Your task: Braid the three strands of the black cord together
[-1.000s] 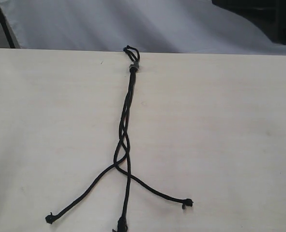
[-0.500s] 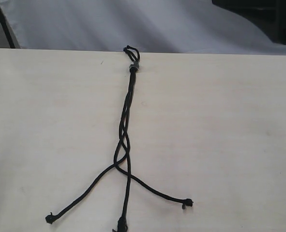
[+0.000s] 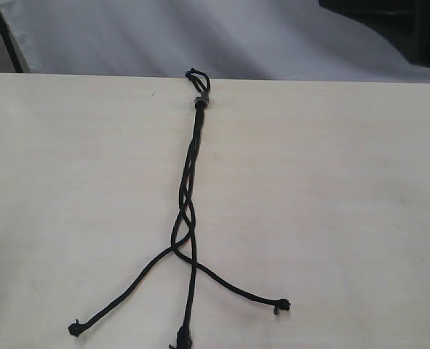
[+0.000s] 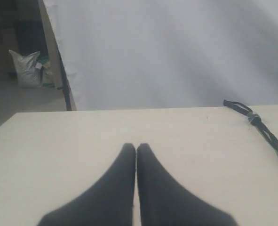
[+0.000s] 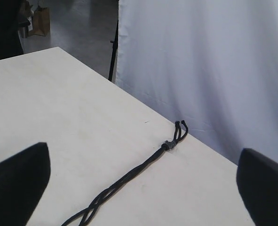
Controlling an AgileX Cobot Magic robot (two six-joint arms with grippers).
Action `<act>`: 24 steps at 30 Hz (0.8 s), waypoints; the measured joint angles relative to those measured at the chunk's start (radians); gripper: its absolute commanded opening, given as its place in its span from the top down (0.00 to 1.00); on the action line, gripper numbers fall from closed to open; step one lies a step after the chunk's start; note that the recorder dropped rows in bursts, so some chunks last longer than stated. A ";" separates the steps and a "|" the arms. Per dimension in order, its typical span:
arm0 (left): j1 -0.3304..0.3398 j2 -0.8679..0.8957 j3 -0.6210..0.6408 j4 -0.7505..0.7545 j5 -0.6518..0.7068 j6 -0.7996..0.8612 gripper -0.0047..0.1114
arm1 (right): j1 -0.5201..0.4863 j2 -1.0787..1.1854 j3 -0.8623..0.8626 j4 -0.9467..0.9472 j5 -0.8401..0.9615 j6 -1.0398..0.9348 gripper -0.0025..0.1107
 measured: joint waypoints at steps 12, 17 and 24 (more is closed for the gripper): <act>0.000 0.000 0.000 0.000 0.002 0.000 0.95 | 0.000 0.000 0.008 0.010 -0.028 0.018 0.05; 0.000 0.000 0.000 0.000 0.002 0.000 0.95 | 0.000 -0.004 0.253 0.144 -0.155 -0.010 0.05; 0.000 0.000 0.000 0.000 0.002 0.000 0.95 | 0.000 -0.004 0.739 0.258 -0.674 -0.028 0.05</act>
